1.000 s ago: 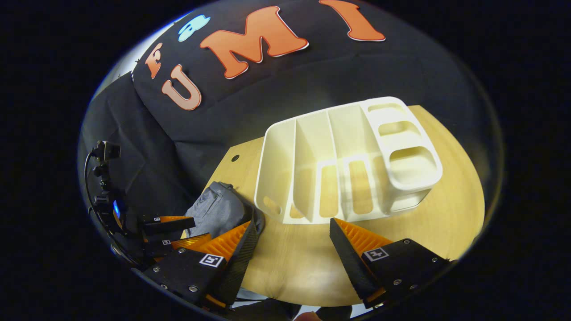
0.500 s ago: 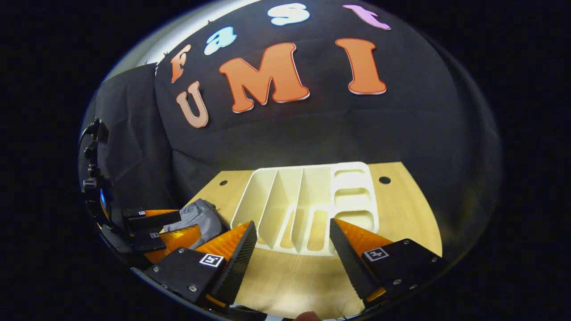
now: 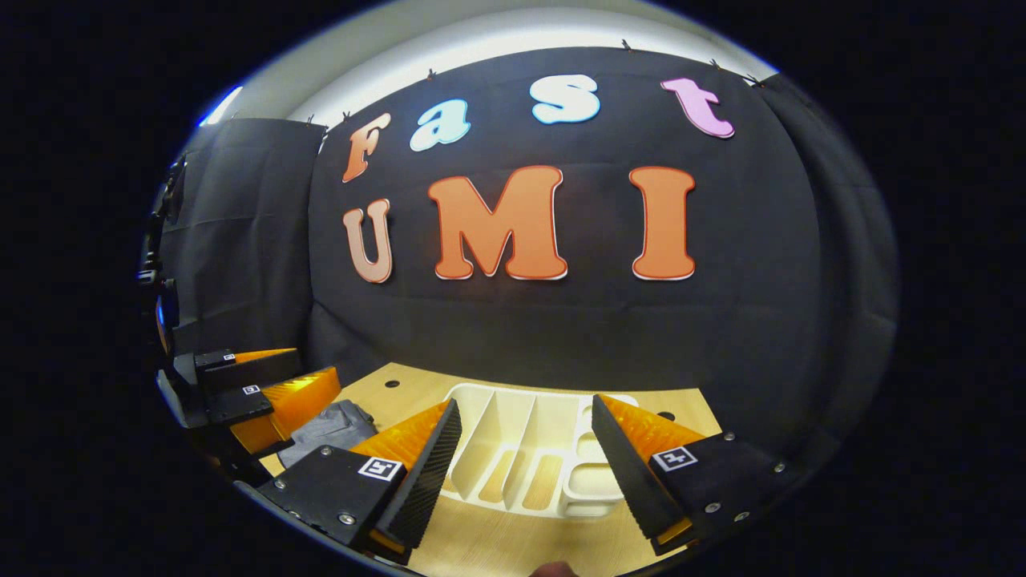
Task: Open the schoolbag, grab two books from the bookshelf and put them into the schoolbag.
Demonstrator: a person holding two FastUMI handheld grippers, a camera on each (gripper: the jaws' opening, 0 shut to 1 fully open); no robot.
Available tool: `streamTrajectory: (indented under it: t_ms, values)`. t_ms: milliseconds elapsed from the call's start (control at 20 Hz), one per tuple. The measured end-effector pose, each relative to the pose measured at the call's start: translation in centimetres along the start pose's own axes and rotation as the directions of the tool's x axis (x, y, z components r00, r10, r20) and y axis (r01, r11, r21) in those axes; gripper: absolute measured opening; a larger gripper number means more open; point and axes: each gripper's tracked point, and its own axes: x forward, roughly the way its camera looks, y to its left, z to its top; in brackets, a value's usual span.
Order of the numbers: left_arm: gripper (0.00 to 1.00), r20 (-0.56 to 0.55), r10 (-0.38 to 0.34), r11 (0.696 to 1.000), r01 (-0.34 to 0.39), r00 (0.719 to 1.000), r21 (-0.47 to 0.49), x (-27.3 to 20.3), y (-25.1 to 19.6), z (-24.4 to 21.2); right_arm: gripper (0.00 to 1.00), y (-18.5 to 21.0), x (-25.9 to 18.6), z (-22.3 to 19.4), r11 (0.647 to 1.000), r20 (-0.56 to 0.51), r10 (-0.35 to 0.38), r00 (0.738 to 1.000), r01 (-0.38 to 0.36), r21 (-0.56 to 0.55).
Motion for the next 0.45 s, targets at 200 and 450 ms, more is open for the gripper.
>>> streamTrajectory:
  t_ms: [200, 450]
  values:
    - [0.93, 0.069, 0.012, 0.999, -0.008, 0.998, -0.052, -0.4, 0.4, 2.1, 0.97, -0.6, -0.4, 1.5, 0.999, 0.057, -0.022, 0.998, 0.024, -0.034]
    - [0.94, 0.235, 0.036, 0.999, -0.037, 0.971, -0.003, -1.3, 0.6, 4.6, 0.97, -0.4, -0.5, 1.7, 1.0, 0.109, -0.011, 0.994, 0.014, -0.027]
